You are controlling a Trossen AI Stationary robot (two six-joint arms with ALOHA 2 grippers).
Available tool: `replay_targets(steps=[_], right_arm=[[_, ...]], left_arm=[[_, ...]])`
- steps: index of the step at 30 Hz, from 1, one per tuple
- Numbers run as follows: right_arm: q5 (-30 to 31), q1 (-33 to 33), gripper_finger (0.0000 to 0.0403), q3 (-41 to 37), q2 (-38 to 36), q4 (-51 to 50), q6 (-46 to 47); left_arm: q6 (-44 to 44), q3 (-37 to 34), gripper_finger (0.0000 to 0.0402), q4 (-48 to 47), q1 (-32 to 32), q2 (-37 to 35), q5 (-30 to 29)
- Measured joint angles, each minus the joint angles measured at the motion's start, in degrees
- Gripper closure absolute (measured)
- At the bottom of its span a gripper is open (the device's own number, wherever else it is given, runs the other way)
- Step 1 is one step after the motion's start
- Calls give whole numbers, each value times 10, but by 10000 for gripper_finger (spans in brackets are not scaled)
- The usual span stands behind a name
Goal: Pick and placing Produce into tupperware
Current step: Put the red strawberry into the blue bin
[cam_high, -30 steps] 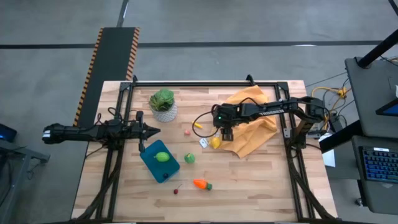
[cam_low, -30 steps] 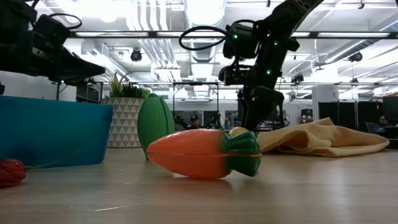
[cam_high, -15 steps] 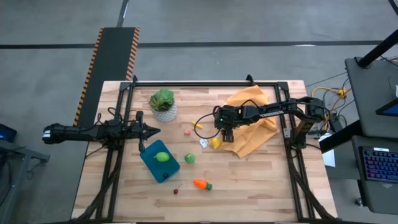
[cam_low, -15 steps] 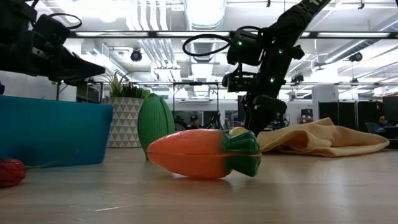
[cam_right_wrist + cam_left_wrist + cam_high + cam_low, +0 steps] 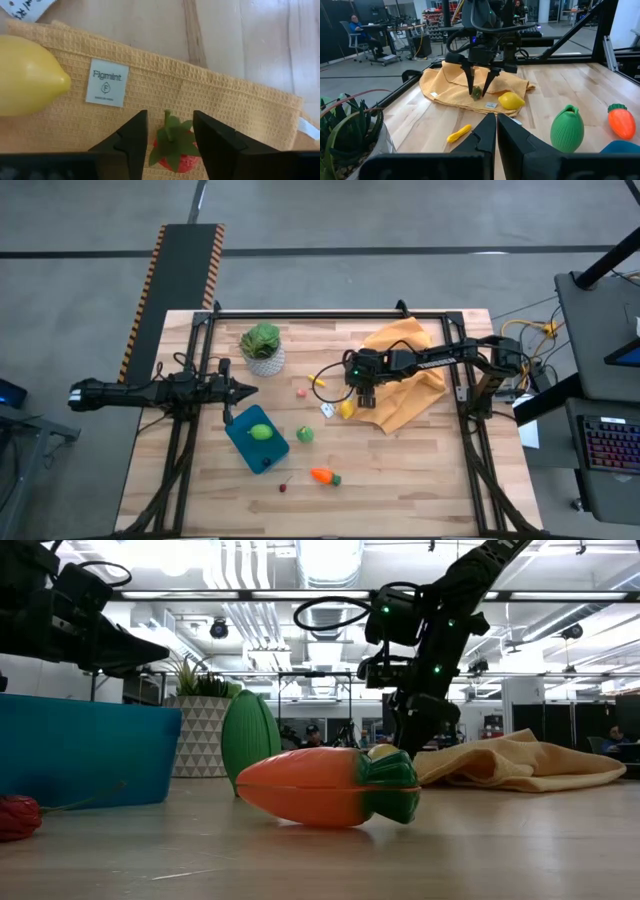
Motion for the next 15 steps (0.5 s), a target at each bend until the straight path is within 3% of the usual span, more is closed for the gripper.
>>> replay_targets(steps=[15], right_arm=[[0, 0, 335, -5, 0, 0, -3]], left_arm=[[0, 0, 402, 0, 0, 0, 0]])
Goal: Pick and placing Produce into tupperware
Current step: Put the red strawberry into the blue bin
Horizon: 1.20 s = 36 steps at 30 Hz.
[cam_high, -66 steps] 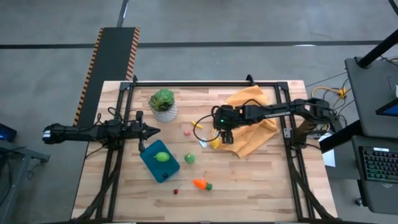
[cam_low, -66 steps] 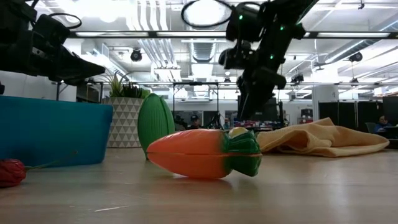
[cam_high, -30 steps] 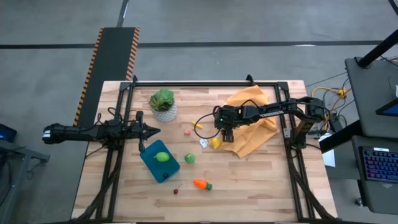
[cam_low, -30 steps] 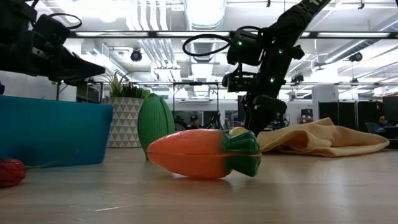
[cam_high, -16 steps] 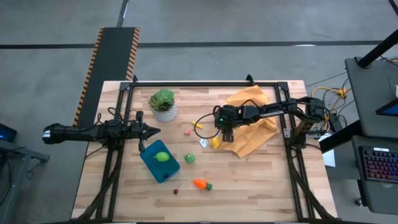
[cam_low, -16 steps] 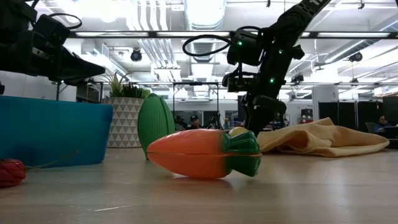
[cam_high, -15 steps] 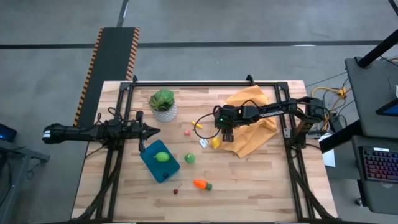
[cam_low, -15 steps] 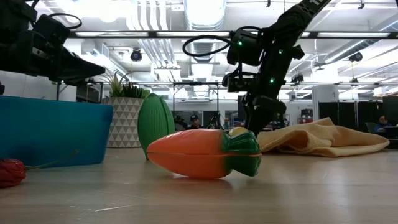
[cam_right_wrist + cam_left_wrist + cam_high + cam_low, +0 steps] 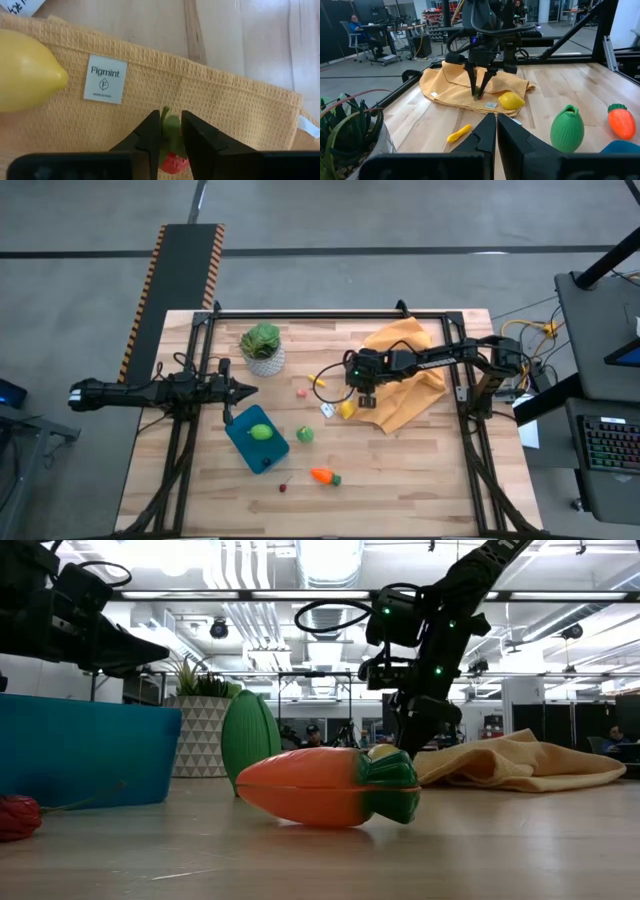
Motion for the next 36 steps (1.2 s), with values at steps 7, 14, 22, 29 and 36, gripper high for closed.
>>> replay_targets(steps=[7, 14, 22, 29, 36], right_arm=[[0, 0, 359, -12, -1, 2, 0], [0, 0, 386, -13, -1, 1, 0], [0, 0, 394, -13, -1, 15, 0], [0, 0, 394, -13, -1, 15, 3], [-5, 0, 394, 16, -4, 8, 3]], left_arm=[[0, 0, 402, 0, 0, 0, 0], [0, 0, 402, 0, 0, 0, 0], [0, 0, 402, 0, 0, 0, 0], [0, 0, 402, 0, 0, 0, 0], [0, 0, 402, 0, 0, 0, 0]])
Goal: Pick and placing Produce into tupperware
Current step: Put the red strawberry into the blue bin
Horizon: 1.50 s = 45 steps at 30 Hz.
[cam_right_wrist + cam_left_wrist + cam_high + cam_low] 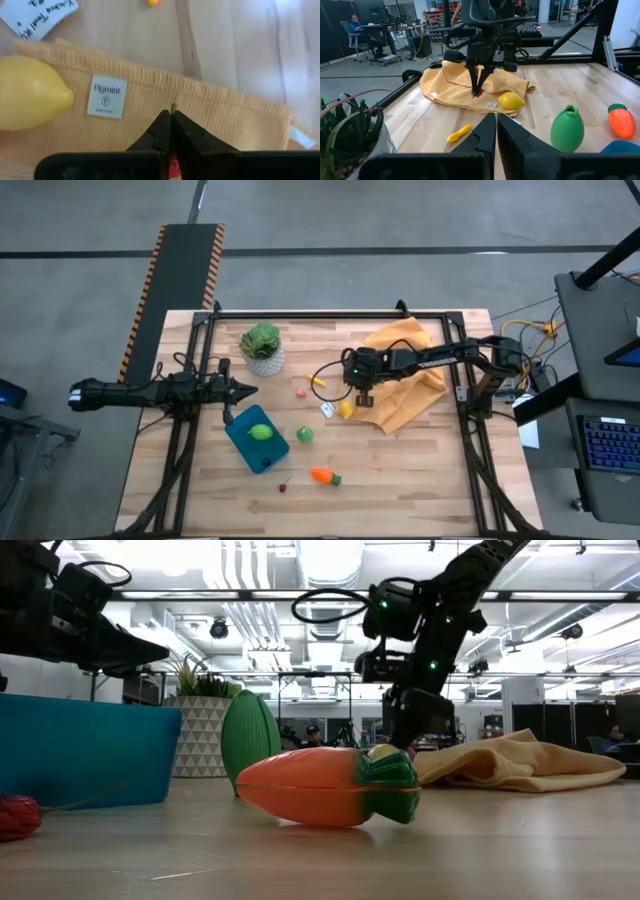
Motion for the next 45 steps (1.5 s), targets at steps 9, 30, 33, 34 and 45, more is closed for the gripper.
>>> replay_targets(steps=[9, 30, 33, 34, 45], right_arm=[[-36, 0, 394, 32, -7, -7, 1], [-287, 6, 394, -39, -205, 219, 27], [-302, 13, 394, -67, -218, 277, 32], [-302, 16, 394, -76, -220, 291, 32], [-302, 31, 394, -131, -173, 441, 60]], left_arm=[[0, 0, 402, 0, 0, 0, 0], [0, 0, 402, 0, 0, 0, -1], [0, 0, 402, 0, 0, 0, -1], [0, 0, 402, 0, 0, 0, -1], [0, 0, 402, 0, 0, 0, -3]])
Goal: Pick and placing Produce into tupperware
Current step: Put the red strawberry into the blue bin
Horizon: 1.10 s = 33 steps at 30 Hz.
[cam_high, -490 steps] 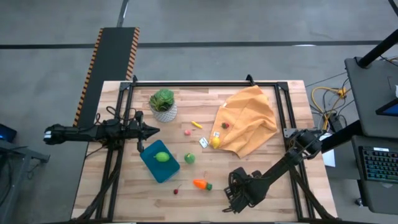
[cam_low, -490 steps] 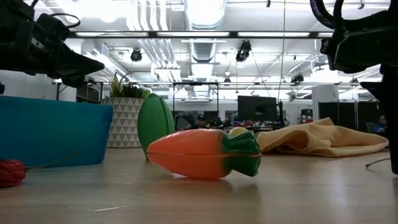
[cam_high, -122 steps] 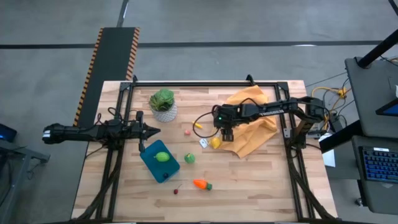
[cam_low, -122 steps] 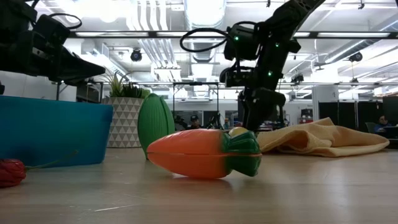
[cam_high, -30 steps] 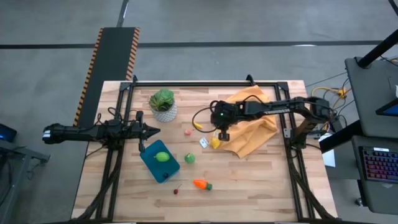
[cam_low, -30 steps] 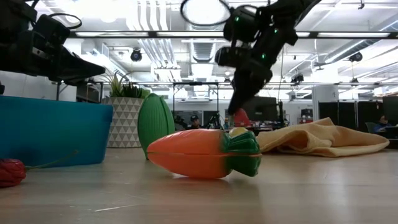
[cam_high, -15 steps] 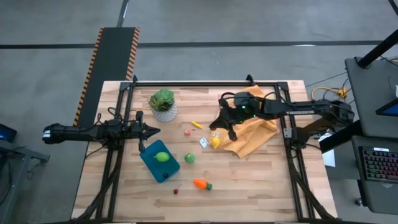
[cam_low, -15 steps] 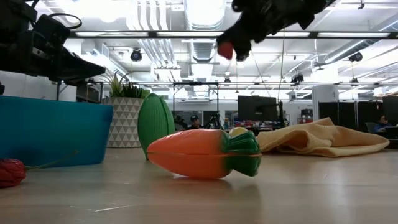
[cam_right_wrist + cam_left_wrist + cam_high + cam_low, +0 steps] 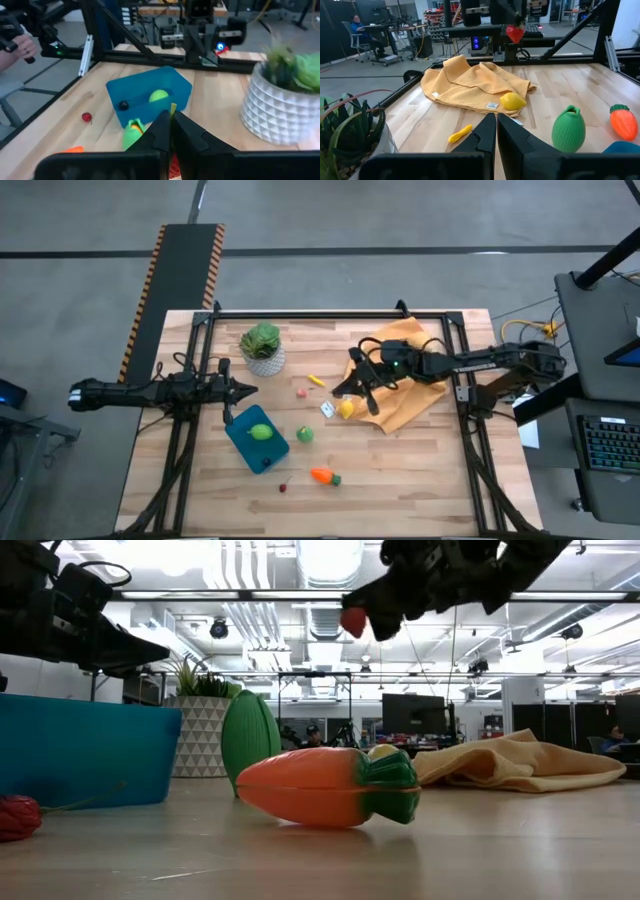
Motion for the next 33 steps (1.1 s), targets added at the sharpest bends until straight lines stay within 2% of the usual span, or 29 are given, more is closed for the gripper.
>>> replay_targets(steps=[8, 20, 26, 33], right_arm=[[-11, 41, 394, 63, 112, 58, 5], [-13, 101, 394, 270, 307, 72, 6], [-14, 115, 394, 366, 375, 16, 5], [-14, 127, 394, 448, 421, -66, 0]], left_arm=[[0, 0, 402, 0, 0, 0, 0], [0, 0, 402, 0, 0, 0, 0], [0, 0, 402, 0, 0, 1, -1], [1, 0, 402, 0, 0, 1, -1]])
